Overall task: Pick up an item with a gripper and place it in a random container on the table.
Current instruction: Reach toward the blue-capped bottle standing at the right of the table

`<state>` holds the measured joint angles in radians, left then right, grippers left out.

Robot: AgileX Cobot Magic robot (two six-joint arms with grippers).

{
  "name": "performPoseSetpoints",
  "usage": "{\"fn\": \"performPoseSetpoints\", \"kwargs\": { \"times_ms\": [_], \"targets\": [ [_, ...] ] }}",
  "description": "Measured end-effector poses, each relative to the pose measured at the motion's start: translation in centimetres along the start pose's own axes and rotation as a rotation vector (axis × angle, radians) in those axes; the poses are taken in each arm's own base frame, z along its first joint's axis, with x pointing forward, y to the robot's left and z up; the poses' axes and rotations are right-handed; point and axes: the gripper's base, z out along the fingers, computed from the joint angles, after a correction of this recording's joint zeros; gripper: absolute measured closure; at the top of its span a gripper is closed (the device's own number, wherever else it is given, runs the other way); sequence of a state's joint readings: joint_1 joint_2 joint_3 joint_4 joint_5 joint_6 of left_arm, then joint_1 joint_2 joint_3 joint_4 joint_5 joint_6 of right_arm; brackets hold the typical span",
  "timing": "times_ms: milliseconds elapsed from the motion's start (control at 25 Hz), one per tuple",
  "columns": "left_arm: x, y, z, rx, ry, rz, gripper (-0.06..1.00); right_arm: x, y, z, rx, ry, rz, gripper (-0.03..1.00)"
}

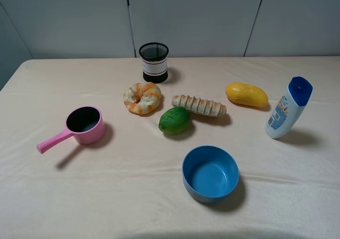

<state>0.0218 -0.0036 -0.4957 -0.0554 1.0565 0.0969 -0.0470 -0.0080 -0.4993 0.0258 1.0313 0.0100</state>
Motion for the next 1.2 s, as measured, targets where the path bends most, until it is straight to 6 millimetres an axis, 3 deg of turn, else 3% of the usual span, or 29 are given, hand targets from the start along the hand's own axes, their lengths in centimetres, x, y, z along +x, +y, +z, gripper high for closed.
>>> {"fn": "performPoseSetpoints", "kwargs": {
  "times_ms": [960, 1200],
  "targets": [
    [0.0, 0.0, 0.0, 0.0, 0.0, 0.0, 0.0, -0.5, 0.0, -0.5, 0.0, -0.018, 0.0, 0.27],
    [0.0, 0.0, 0.0, 0.0, 0.0, 0.0, 0.0, -5.0, 0.1, -0.3, 0.001, 0.042, 0.001, 0.27]
  ]
}}
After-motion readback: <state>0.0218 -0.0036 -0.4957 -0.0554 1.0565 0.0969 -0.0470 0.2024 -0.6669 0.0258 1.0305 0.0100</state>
